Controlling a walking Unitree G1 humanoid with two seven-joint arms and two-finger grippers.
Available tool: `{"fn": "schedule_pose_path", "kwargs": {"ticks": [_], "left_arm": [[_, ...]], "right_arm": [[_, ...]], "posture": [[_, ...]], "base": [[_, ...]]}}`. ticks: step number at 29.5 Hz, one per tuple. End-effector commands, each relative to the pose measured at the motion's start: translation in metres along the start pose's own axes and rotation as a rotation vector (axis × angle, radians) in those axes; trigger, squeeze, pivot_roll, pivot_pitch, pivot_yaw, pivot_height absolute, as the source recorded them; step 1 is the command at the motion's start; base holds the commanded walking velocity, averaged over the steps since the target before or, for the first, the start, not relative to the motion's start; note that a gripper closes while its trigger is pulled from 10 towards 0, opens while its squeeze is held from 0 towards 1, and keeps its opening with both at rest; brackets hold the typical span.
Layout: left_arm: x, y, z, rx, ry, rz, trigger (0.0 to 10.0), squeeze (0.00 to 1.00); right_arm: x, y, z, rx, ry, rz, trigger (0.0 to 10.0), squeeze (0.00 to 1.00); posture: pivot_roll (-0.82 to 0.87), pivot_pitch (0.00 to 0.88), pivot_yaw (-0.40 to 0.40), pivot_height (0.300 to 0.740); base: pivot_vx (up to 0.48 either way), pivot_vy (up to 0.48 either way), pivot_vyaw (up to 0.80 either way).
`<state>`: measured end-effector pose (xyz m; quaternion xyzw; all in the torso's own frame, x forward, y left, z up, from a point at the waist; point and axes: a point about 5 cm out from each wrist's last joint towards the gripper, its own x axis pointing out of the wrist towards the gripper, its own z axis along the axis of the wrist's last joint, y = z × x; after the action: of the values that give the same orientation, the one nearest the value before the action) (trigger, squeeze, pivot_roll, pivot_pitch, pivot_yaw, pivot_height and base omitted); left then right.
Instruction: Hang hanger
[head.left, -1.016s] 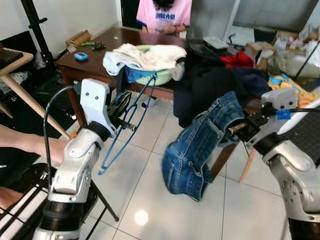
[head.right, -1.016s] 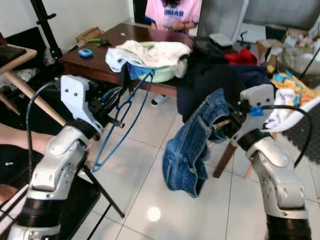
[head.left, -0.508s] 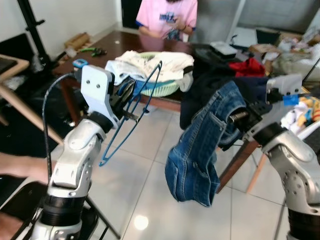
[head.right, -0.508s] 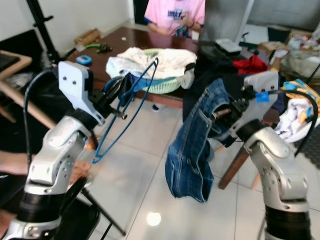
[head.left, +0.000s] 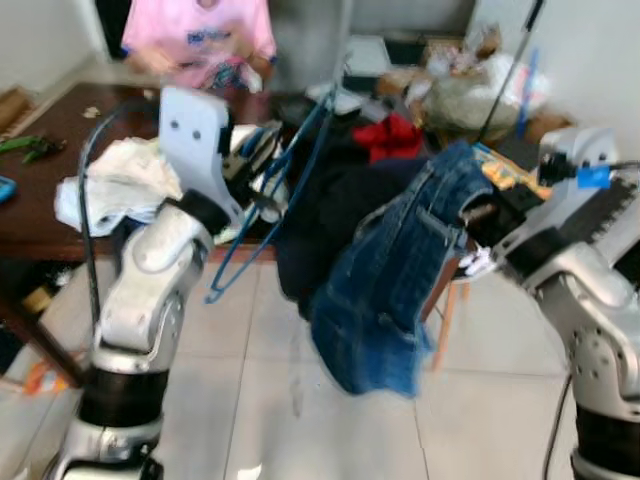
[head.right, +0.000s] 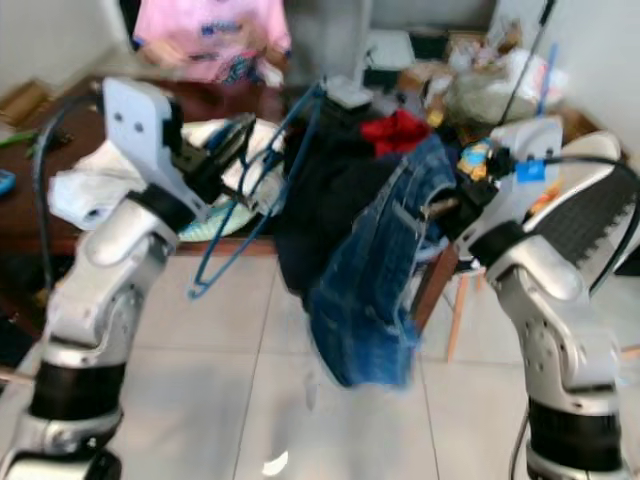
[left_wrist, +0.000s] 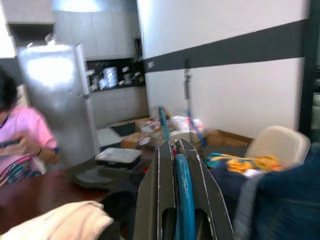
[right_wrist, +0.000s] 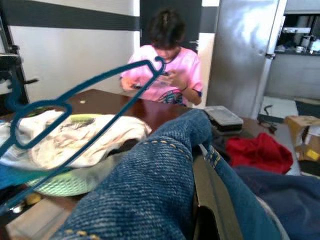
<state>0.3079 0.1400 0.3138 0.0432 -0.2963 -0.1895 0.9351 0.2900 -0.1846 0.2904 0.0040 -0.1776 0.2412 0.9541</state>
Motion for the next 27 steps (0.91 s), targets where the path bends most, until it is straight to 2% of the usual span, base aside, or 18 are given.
{"fn": "schedule_pose_path", "kwargs": {"ticks": [1, 2, 4, 5, 7, 8, 10, 18, 22, 27], "left_arm": [[0.005, -0.004, 0.008, 0.006, -0.026, -0.026, 10.0, 0.00], [0.005, -0.004, 0.008, 0.006, -0.026, -0.026, 10.0, 0.00], [0.012, 0.005, 0.026, 0.064, -0.078, -0.010, 10.0, 0.00], [0.012, 0.005, 0.026, 0.064, -0.078, -0.010, 10.0, 0.00], [0.017, 0.015, 0.043, 0.150, -0.123, 0.009, 10.0, 0.00], [0.017, 0.015, 0.043, 0.150, -0.123, 0.009, 10.0, 0.00], [0.018, 0.024, 0.050, 0.235, -0.126, 0.034, 10.0, 0.00], [0.015, 0.029, 0.048, 0.275, -0.104, 0.078, 10.0, 0.00], [0.013, 0.037, 0.047, 0.358, -0.074, 0.140, 10.0, 0.00], [0.012, 0.047, 0.049, 0.406, -0.064, 0.198, 10.0, 0.00]], "right_arm": [[0.000, 0.001, 0.011, -0.016, -0.042, 0.007, 10.0, 0.00], [0.000, 0.001, 0.011, -0.016, -0.042, 0.007, 10.0, 0.00], [0.006, 0.005, 0.023, -0.020, -0.097, 0.034, 10.0, 0.00], [0.006, 0.005, 0.023, -0.020, -0.097, 0.034, 10.0, 0.00], [0.015, 0.013, 0.038, -0.022, -0.174, 0.082, 10.0, 0.00], [0.015, 0.013, 0.038, -0.022, -0.174, 0.082, 10.0, 0.00], [0.025, 0.022, 0.053, -0.025, -0.232, 0.154, 10.0, 0.00], [0.037, 0.035, 0.070, -0.014, -0.293, 0.230, 10.0, 0.00], [0.045, 0.044, 0.085, -0.008, -0.347, 0.287, 10.0, 0.00], [0.049, 0.048, 0.093, -0.001, -0.380, 0.309, 10.0, 0.00]], "posture": [[0.02, 0.091, -0.032, 0.740], [0.02, 0.091, -0.032, 0.740], [0.02, 0.088, -0.030, 0.740], [0.02, 0.088, -0.030, 0.740], [0.02, 0.085, -0.030, 0.740], [0.02, 0.085, -0.030, 0.740], [0.03, 0.081, -0.031, 0.740], [0.04, 0.078, -0.036, 0.740], [0.04, 0.073, -0.038, 0.740], [0.05, 0.069, -0.038, 0.740]], "base": [[0.480, 0.000, -0.80], [0.480, 0.000, -0.80], [0.480, 0.000, -0.40], [0.480, 0.000, 0.00], [0.480, 0.000, 0.00], [0.480, 0.000, 0.00], [0.480, 0.000, 0.80], [0.480, 0.000, 0.80], [0.480, 0.000, 0.80], [0.480, 0.000, 0.80]]}}
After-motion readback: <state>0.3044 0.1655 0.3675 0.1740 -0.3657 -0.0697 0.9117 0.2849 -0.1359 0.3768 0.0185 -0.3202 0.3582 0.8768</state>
